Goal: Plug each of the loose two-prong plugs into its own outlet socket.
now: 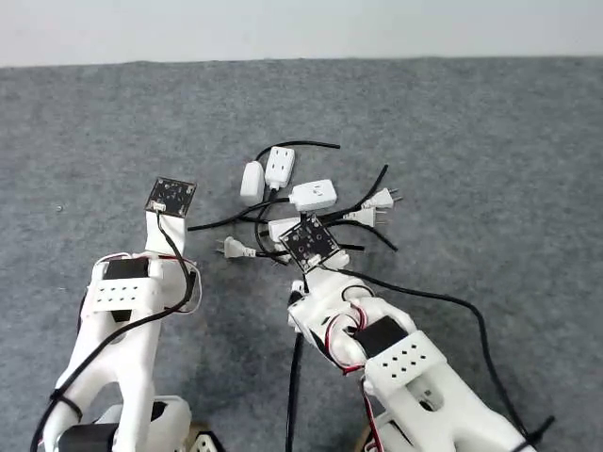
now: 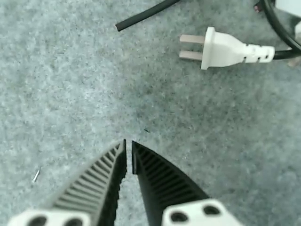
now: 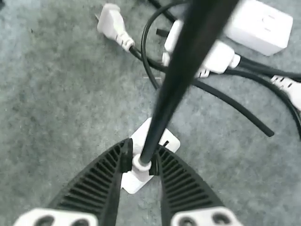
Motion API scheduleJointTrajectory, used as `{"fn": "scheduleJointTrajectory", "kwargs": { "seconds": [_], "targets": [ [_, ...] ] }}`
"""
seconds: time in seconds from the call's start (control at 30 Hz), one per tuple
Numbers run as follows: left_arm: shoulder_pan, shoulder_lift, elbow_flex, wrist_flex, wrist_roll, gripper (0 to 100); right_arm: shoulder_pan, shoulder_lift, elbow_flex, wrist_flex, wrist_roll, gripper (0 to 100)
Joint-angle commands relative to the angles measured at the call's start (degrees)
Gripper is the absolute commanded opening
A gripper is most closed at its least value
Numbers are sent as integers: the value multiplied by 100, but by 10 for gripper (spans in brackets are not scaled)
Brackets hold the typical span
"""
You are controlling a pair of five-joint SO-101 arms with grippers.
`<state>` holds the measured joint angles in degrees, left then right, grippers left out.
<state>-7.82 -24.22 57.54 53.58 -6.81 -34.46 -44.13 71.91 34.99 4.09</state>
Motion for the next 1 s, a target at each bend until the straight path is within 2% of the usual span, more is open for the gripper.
{"fn": "scheduleJointTrajectory", "kwargs": {
  "seconds": [0.0,0.33,0.43,0.53,0.7,0.83,0.97],
  "targets": [
    [-18,-176,-13,-35,-53,15,-92,409,-281,189,105,8],
    [-35,-176,163,-185,-53,15,-251,840,-527,593,536,8],
    [-35,-176,163,-185,-53,15,-347,840,-536,576,422,12],
    [-26,-176,163,-185,-53,15,-356,901,-712,505,-123,64],
    [-26,-176,145,-193,-53,15,-470,901,-853,558,-1310,270],
    [-53,-176,145,-193,-53,15,-787,910,-1081,558,-1952,269],
    [-62,-176,127,-193,-53,15,-831,919,-1240,532,-2277,270]
  ]
}}
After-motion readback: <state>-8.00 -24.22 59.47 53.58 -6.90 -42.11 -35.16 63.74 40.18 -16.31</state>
